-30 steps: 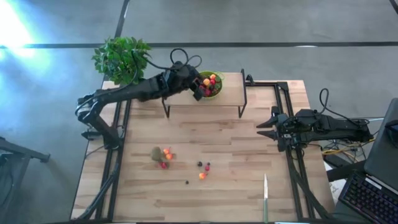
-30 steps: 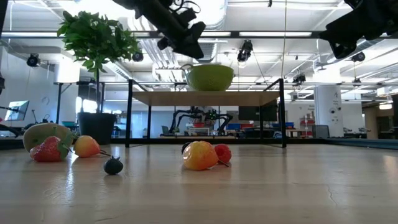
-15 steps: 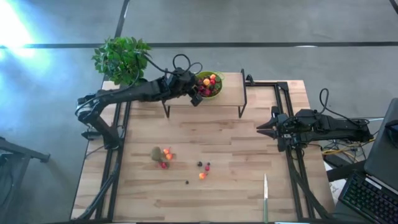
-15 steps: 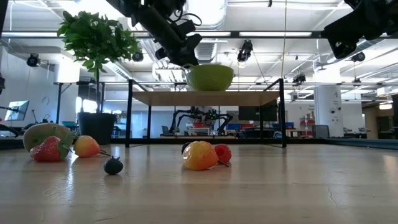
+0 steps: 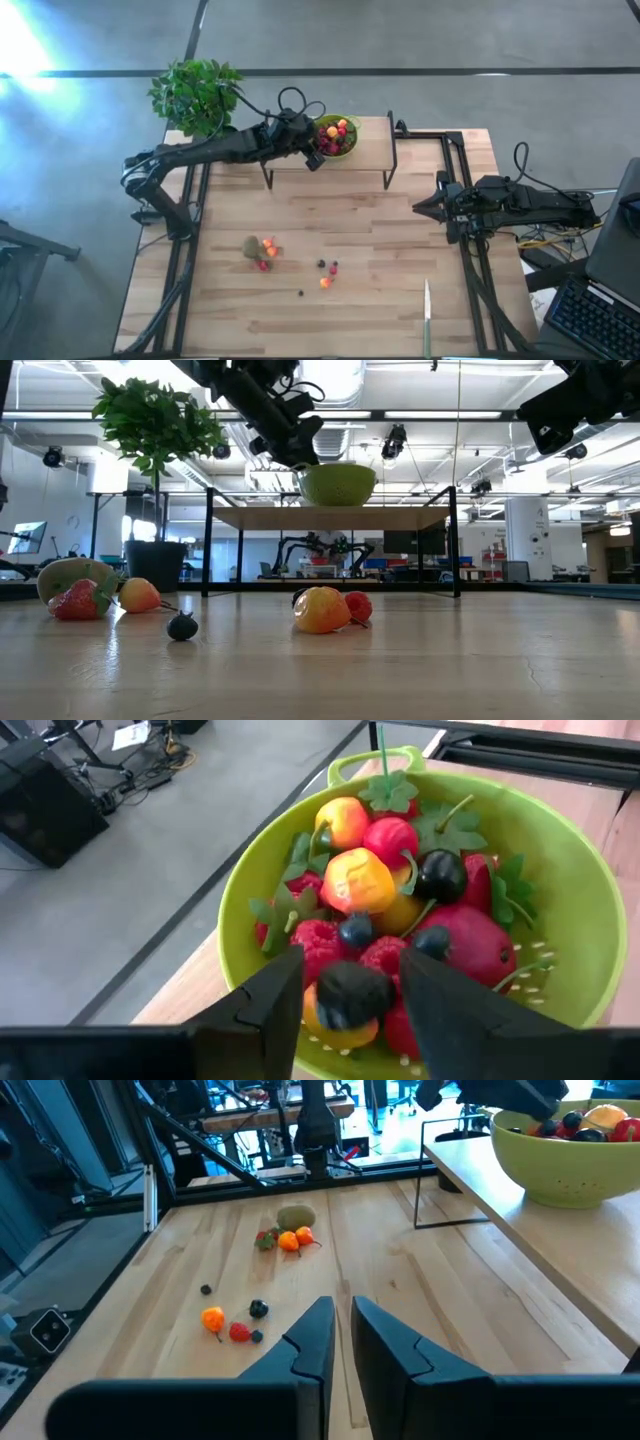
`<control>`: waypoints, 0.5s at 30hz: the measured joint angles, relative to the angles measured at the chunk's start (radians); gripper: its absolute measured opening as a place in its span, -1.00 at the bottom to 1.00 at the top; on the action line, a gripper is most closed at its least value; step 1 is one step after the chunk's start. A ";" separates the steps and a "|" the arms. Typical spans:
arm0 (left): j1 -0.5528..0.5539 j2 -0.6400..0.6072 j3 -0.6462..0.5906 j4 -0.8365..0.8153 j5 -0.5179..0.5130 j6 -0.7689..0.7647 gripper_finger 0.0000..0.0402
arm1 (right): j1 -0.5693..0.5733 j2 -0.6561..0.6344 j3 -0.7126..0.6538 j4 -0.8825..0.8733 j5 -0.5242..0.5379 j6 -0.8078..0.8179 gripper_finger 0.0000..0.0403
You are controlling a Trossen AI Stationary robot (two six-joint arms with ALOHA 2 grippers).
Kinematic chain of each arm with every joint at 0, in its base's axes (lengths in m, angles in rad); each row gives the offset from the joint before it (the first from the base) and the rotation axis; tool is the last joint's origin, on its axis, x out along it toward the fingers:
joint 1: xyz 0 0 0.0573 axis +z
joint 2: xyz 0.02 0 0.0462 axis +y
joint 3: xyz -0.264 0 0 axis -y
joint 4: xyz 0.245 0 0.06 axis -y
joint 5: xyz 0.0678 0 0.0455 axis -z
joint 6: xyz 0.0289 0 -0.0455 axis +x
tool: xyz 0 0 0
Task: Pick & Place Fruit
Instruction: Put the blackberry into the green strainer bowl on the shelf, then put the black cherry into the green strainer bowl on the shelf
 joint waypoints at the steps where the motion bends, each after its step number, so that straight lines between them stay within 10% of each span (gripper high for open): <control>1: 0.000 0.000 0.000 0.000 0.000 0.001 -0.12 | 0.000 0.000 0.000 0.000 0.000 0.000 -0.83; 15: -0.043 -0.006 0.155 -0.152 0.059 0.045 0.03 | 0.000 0.000 0.000 0.000 0.000 0.000 -0.65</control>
